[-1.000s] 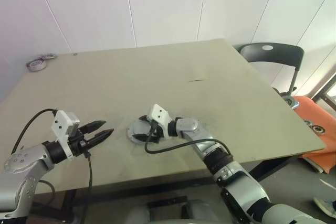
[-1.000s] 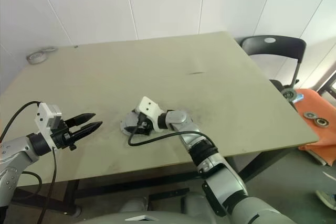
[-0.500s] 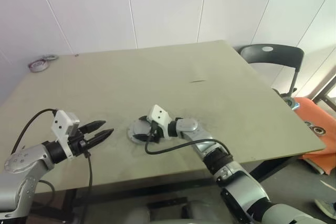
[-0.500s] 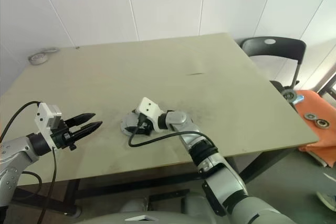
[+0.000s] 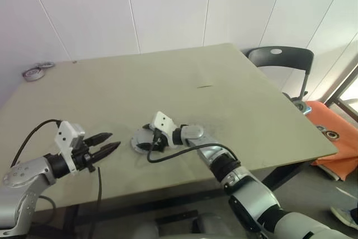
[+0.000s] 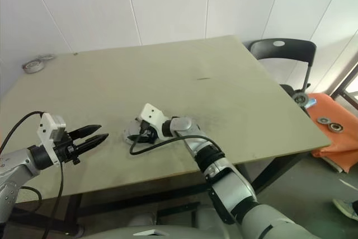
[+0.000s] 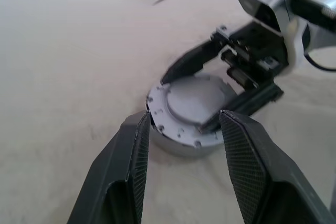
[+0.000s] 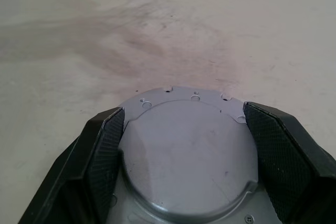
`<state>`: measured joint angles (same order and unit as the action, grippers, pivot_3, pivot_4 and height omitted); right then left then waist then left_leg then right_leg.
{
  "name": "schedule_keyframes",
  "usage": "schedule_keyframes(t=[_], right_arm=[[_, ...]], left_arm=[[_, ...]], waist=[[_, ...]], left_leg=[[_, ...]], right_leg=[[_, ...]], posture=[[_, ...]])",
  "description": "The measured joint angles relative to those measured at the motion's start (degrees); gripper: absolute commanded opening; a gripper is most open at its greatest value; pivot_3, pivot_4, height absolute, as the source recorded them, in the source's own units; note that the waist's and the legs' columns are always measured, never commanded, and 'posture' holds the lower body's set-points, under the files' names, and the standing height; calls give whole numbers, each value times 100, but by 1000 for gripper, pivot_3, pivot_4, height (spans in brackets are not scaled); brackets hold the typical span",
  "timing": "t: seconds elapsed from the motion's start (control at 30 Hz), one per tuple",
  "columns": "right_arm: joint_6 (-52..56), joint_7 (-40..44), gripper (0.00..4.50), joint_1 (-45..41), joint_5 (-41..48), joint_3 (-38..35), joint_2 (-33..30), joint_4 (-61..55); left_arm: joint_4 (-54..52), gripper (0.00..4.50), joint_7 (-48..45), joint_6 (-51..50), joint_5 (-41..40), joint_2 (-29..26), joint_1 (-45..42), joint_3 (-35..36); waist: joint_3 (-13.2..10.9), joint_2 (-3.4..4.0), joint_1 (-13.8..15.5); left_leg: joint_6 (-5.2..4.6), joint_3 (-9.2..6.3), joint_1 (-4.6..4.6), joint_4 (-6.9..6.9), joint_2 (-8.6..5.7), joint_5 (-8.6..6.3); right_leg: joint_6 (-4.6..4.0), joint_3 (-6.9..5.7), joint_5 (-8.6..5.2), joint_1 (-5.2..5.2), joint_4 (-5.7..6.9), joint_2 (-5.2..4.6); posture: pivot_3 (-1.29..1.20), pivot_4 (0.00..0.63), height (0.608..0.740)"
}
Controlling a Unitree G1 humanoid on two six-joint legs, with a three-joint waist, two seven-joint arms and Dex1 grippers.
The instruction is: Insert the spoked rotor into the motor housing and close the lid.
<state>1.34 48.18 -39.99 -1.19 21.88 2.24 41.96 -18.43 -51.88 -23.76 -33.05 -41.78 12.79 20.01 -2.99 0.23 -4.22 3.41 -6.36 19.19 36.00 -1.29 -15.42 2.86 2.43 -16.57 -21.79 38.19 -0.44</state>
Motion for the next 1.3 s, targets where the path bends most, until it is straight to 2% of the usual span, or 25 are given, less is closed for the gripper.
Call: schedule_keyframes(t=[0.57,0.9,1.3], right_arm=[[-231,-69,3270,-157,-25,-63,142,400],[-908,268,3270,-178,-210,204,-87,422],[-1127,113,3270,-380,-308,218,66,868]], left_arm=[[69,2263,-36,79,78,-156,-8,169],[29,2263,15,75,80,-144,-5,168],[-29,2263,82,76,80,-77,89,171]], waist=[[-4,6,-1],[0,0,21],[-1,2,-1]], left_leg=[[1,0,6,-8,6,0],[1,7,20,-14,-2,-1],[2,3,-6,-15,4,-1]], right_leg=[[-13,-7,9,-42,3,-1],[-9,-6,8,-40,-20,-13],[-11,-6,7,-41,-11,-10]], posture=[[0,0,740],[0,0,740],[0,0,740]])
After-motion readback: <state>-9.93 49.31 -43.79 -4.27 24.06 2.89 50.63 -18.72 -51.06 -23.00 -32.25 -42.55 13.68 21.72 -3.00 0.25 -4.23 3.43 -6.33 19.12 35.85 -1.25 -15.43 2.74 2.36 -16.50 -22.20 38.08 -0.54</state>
